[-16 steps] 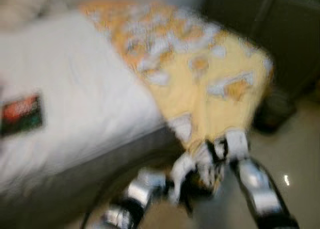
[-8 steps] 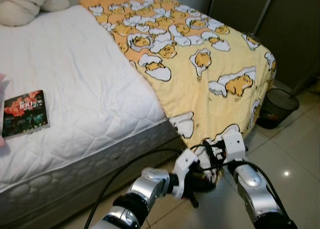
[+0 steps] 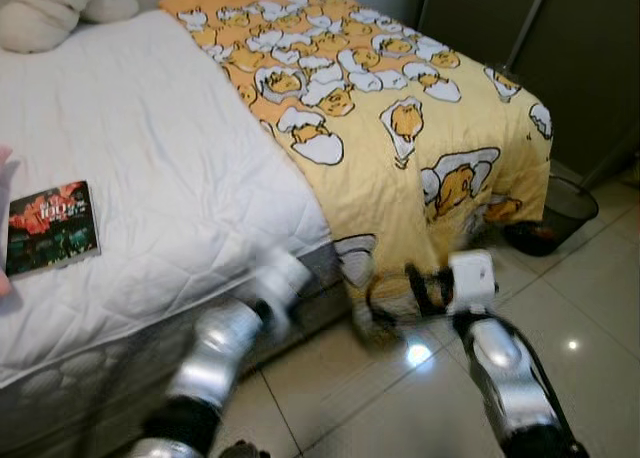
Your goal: Clean up the room
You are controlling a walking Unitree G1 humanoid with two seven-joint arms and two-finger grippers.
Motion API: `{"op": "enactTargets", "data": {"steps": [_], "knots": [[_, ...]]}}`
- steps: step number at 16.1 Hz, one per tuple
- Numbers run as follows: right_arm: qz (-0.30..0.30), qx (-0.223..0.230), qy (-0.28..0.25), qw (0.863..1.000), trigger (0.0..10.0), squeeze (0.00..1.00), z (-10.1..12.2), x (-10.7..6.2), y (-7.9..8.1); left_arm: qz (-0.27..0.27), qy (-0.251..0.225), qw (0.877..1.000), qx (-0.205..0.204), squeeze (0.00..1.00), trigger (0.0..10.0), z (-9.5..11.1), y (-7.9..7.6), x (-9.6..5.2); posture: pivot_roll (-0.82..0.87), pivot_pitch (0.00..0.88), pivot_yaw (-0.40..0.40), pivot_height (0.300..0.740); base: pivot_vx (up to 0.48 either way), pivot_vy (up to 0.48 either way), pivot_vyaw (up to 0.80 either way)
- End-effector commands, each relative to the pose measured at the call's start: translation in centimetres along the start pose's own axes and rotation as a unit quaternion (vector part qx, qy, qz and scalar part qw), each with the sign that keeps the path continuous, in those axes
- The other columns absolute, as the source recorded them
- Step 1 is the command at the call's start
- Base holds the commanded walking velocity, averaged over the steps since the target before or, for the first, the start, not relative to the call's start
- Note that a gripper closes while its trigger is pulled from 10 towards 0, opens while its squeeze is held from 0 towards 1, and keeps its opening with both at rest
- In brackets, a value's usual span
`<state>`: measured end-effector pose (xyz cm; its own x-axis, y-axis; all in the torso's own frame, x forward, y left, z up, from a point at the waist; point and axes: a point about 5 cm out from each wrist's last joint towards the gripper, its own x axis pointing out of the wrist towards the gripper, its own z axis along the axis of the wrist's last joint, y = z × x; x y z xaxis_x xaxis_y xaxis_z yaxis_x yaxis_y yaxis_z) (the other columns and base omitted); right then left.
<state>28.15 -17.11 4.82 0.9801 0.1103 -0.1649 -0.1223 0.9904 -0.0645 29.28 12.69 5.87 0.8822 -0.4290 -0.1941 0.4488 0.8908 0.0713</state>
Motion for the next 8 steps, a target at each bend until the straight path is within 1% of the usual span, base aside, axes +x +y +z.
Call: {"op": "enactTargets", "data": {"steps": [1,2,3,4,6,7,8], "knots": [[-0.026,0.016,-0.025,0.999,10.0,0.0,1.4,0.6,-0.8,0.064,-0.02,0.997,-0.032,0.0,10.0,0.1,1.3,-1.0,0.06,0.0,-0.022,0.728,0.0,-0.48,0.66],[-0.035,0.021,-0.03,0.999,10.0,0.0,1.9,1.1,-0.7,0.107,-0.013,0.994,-0.032,0.0,10.0,-0.4,2.1,-1.4,0.07,0.0,-0.017,0.728,0.0,-0.469,0.64],[-0.038,0.023,-0.037,0.998,10.0,0.0,2.4,1.7,-0.5,0.142,-0.002,0.989,-0.046,0.0,10.0,-0.8,2.7,-1.3,0.07,0.0,-0.008,0.728,0.0,-0.469,0.63],[-0.037,0.025,-0.047,0.998,10.0,0.0,2.9,2.3,-0.1,0.174,-0.004,0.984,-0.047,0.0,10.0,-0.5,3.2,-0.9,0.07,0.0,-0.006,0.728,0.0,-0.472,0.61],[-0.037,0.029,-0.051,0.998,10.0,0.0,3.2,2.5,0.1,0.204,-0.015,0.978,-0.04,0.0,10.0,0.2,3.8,-0.6,0.08,0.0,-0.01,0.728,0.0,-0.471,0.6],[-0.036,0.028,-0.052,0.998,10.0,0.0,3.1,2.3,0.2,0.224,-0.019,0.974,-0.031,0.0,10.0,0.7,3.9,-0.6,0.08,0.0,-0.017,0.728,0.0,-0.469,0.59],[-0.036,0.027,-0.051,0.998,10.0,0.0,3.0,1.9,0.2,0.231,-0.023,0.972,-0.021,0.0,10.0,0.9,3.8,-0.7,0.08,0.0,-0.027,0.728,0.0,-0.469,0.58]]}}
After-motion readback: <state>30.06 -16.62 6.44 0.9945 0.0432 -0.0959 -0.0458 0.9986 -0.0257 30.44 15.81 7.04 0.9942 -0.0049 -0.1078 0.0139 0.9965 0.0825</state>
